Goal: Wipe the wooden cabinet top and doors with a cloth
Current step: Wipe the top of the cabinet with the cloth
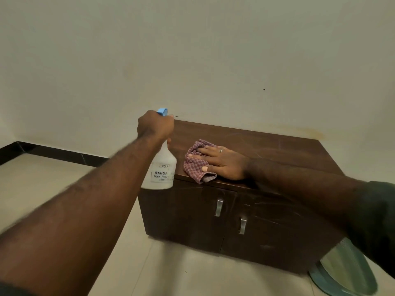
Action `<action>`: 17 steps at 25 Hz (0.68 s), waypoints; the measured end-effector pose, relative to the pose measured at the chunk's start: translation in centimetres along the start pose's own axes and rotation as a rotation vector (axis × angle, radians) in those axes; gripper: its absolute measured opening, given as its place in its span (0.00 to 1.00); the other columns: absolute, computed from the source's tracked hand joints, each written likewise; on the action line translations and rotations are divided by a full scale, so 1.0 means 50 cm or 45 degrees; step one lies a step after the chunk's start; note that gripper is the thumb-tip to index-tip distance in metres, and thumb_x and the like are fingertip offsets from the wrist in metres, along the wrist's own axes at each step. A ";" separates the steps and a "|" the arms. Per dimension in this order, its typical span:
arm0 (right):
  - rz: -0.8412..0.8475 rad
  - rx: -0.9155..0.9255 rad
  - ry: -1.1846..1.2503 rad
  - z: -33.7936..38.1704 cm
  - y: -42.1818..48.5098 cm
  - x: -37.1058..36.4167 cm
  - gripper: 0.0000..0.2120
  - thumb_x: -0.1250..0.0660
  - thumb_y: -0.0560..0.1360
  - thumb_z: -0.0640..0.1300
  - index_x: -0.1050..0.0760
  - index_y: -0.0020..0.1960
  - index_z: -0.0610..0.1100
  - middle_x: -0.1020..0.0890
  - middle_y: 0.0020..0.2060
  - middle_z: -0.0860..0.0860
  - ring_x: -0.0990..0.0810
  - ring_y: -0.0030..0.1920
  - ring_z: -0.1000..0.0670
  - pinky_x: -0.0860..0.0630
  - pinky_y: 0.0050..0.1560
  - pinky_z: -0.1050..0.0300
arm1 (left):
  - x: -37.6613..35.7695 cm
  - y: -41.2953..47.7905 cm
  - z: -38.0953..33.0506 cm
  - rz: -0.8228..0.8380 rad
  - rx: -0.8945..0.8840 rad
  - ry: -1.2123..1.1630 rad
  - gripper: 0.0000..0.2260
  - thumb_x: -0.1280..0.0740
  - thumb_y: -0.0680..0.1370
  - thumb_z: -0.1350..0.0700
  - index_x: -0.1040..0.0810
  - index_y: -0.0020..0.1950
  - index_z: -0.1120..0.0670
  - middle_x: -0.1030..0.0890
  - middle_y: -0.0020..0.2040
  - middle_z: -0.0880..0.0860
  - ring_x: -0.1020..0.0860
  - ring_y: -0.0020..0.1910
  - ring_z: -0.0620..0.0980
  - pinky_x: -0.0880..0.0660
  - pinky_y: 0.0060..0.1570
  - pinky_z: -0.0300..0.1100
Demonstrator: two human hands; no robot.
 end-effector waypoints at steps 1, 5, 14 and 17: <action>0.000 0.011 -0.010 0.003 -0.003 -0.002 0.29 0.57 0.81 0.67 0.55 0.81 0.65 0.51 0.83 0.55 0.55 0.82 0.51 0.59 0.80 0.44 | -0.009 -0.003 -0.012 0.023 -0.016 -0.060 0.11 0.32 0.78 0.48 0.23 0.49 0.56 0.21 0.34 0.52 0.18 0.29 0.53 0.18 0.37 0.45; -0.009 0.048 -0.028 -0.007 0.002 -0.002 0.29 0.57 0.81 0.68 0.56 0.80 0.66 0.51 0.83 0.55 0.54 0.82 0.51 0.60 0.78 0.47 | -0.043 -0.009 -0.057 0.064 -0.016 -0.185 0.10 0.32 0.77 0.48 0.23 0.46 0.55 0.17 0.38 0.55 0.19 0.26 0.51 0.18 0.34 0.44; -0.086 -0.243 0.006 -0.147 0.070 0.019 0.28 0.55 0.83 0.64 0.49 0.82 0.60 0.47 0.82 0.56 0.50 0.82 0.52 0.52 0.79 0.46 | -0.097 -0.001 -0.103 0.012 -0.099 -0.382 0.10 0.32 0.78 0.48 0.27 0.40 0.49 0.19 0.37 0.51 0.21 0.24 0.46 0.24 0.29 0.38; -0.116 -0.434 0.007 -0.226 0.098 0.028 0.28 0.54 0.84 0.63 0.49 0.82 0.59 0.47 0.82 0.56 0.49 0.82 0.52 0.51 0.79 0.50 | -0.105 0.011 -0.104 0.000 -0.095 -0.438 0.11 0.32 0.78 0.49 0.28 0.37 0.49 0.19 0.36 0.52 0.21 0.24 0.48 0.19 0.33 0.43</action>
Point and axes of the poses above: each hand's wrist, its own y-axis towards the middle knuckle, its own x-axis out of the back of the hand, z = x × y, the point moved 2 cm from there along y, towards the middle knuckle
